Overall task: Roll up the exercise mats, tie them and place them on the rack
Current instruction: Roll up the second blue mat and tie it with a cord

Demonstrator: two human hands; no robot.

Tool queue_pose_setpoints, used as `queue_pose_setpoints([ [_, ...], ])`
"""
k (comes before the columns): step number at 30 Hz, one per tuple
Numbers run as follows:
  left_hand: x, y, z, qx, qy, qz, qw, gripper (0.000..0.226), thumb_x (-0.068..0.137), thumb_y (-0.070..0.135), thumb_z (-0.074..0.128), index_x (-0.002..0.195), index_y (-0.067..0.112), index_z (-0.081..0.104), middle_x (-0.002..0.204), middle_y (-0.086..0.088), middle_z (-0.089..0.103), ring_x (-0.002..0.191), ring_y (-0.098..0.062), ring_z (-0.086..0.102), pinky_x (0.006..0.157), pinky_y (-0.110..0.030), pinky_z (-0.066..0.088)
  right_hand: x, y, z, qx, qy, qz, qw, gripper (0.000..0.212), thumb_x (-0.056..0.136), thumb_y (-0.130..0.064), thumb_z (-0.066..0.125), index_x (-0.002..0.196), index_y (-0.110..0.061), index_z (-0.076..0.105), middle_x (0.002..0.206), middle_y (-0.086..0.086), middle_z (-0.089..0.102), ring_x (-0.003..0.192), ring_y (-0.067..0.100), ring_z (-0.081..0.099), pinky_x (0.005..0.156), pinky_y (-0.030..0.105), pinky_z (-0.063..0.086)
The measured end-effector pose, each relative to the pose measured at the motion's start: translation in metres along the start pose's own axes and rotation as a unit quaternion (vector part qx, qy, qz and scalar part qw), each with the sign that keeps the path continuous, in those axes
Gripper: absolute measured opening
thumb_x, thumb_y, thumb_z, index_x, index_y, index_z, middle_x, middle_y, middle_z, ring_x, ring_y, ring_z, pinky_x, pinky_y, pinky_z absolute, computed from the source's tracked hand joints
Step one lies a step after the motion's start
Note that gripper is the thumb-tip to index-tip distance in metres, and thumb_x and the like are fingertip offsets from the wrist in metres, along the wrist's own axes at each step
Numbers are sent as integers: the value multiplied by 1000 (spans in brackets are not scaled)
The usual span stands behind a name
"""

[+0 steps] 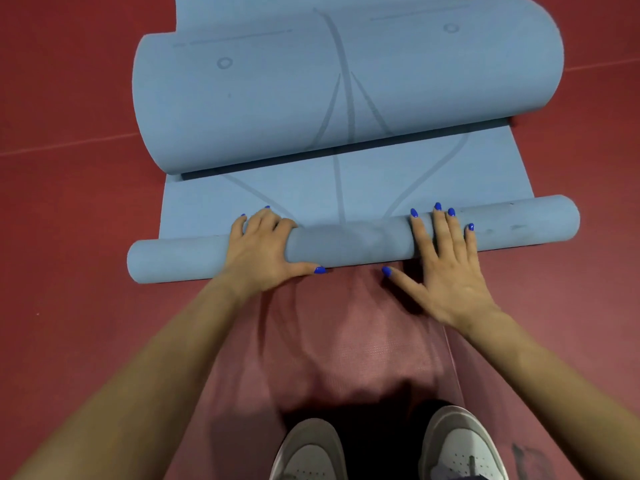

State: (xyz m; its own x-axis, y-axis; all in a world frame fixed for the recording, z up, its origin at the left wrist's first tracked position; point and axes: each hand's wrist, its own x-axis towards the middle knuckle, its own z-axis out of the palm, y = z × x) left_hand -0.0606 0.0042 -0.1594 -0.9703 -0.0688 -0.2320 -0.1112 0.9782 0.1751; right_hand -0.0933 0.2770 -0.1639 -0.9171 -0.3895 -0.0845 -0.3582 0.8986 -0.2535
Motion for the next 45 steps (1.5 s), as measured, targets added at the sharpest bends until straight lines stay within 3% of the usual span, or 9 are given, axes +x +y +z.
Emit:
queue_pose_setpoints([
  [3,10,-4,-8,-38,23,-3,999,121,41,101,17,126,23,50,121,2,48,129,-18,37,110,-42,20,26,5,-3,-3,-34,6,999,104,66,-80,24,152,-23,14,158,14,7,146,29,-6,112,42,-18],
  [7,0,-2,-3,35,43,10,998,102,71,88,2,144,26,38,136,-1,48,135,-25,39,111,-56,17,51,2,-7,-21,-62,9,998,103,71,-69,62,151,-23,17,154,14,16,145,30,-4,112,46,-17],
  [12,-22,-7,24,55,86,18,995,87,84,76,21,151,21,25,156,-13,24,144,-33,18,111,-62,4,69,10,-10,-64,-56,-32,996,112,59,-76,66,148,-20,26,137,14,36,136,32,23,114,50,-2],
  [15,-7,-11,17,34,81,14,996,90,79,77,30,149,21,30,151,-15,32,140,-37,26,111,-62,3,79,14,-13,-78,-50,-58,994,117,52,-86,56,146,-22,30,130,12,43,128,31,34,112,52,6],
  [19,14,-10,4,46,50,-12,998,87,82,67,51,152,23,22,148,-9,32,142,-32,20,112,-60,3,89,18,-16,-131,-39,-127,982,109,58,-75,64,147,-21,30,133,10,45,122,34,43,107,62,17],
  [23,26,-14,-2,58,-4,-19,998,98,78,65,59,153,28,8,149,-4,24,144,-26,12,114,-52,3,104,14,-27,-198,-121,-129,964,105,65,-61,73,148,-29,17,135,4,39,122,31,41,102,52,26],
  [33,30,-19,-11,119,-13,18,993,84,82,60,58,147,21,21,135,-5,39,124,-28,38,106,-53,22,106,12,-39,-156,-145,-126,969,82,67,-50,73,136,-35,30,123,-1,48,112,29,46,92,44,31],
  [37,4,-22,2,141,104,92,980,87,57,56,82,126,11,53,102,-10,61,90,-32,61,83,-57,41,75,13,-37,-146,-136,-128,971,84,64,-53,71,137,-37,31,122,-5,50,110,27,48,89,40,31],
  [45,-63,-8,18,118,129,129,976,92,50,60,82,124,19,45,99,-5,62,85,-29,62,78,-50,43,2,20,-26,-122,-127,-159,971,92,42,-51,80,127,-30,51,98,-6,62,81,27,62,71,42,42],
])
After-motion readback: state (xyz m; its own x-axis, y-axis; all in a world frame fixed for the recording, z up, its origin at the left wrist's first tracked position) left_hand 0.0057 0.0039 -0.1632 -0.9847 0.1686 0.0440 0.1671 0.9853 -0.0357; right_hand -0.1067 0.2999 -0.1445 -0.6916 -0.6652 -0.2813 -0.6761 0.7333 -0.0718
